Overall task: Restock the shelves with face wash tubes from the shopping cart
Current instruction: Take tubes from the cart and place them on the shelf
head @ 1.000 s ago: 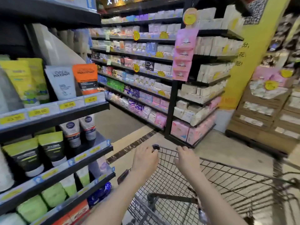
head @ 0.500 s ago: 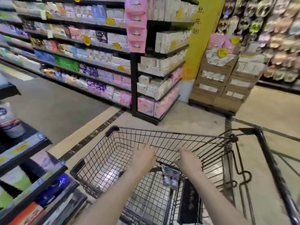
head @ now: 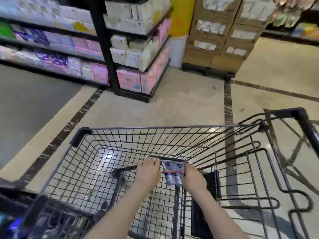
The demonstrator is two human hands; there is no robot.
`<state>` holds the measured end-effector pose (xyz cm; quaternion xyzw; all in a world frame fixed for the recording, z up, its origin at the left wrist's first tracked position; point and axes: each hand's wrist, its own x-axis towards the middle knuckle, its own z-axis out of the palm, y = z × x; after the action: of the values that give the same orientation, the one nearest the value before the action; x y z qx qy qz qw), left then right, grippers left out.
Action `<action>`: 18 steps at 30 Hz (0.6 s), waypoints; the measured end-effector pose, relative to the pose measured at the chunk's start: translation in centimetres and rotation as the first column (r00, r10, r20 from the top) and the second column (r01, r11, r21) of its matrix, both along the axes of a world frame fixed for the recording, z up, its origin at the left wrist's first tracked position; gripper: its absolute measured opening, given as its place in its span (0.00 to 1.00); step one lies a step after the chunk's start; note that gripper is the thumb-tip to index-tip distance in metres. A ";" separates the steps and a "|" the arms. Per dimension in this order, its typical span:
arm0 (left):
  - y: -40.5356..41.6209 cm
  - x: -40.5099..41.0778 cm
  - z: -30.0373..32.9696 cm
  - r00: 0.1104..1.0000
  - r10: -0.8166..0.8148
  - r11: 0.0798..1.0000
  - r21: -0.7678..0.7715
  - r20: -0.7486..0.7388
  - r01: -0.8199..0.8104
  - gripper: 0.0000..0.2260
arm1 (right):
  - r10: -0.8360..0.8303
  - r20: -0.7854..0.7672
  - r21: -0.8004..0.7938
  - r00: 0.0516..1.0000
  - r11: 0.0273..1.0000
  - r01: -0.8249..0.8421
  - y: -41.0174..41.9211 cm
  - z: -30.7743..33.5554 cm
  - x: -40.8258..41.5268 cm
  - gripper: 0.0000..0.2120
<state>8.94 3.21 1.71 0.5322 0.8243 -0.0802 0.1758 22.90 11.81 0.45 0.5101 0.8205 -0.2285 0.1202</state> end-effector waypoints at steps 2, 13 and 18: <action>1.5 -0.9 -2.3 0.999 -0.026 0.998 -0.057 0.020 0.027 0.19 | -0.030 0.042 -0.047 0.999 0.998 0.032 1.0 -2.3 -0.8 0.23; 7.4 -1.8 -15.0 0.957 0.133 0.976 -0.203 0.258 -0.081 0.16 | -0.051 0.202 -0.144 0.978 0.986 0.081 4.8 -15.2 -2.9 0.22; 9.0 -0.2 -19.2 0.879 0.335 0.931 -0.263 0.341 -0.253 0.22 | -0.025 0.159 -0.099 0.987 0.994 0.041 5.6 -19.8 -2.5 0.23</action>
<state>8.70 12.22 -17.52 0.3839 0.8327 -0.0348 0.3976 20.41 17.40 -19.39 0.5333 0.7872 -0.2307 0.2067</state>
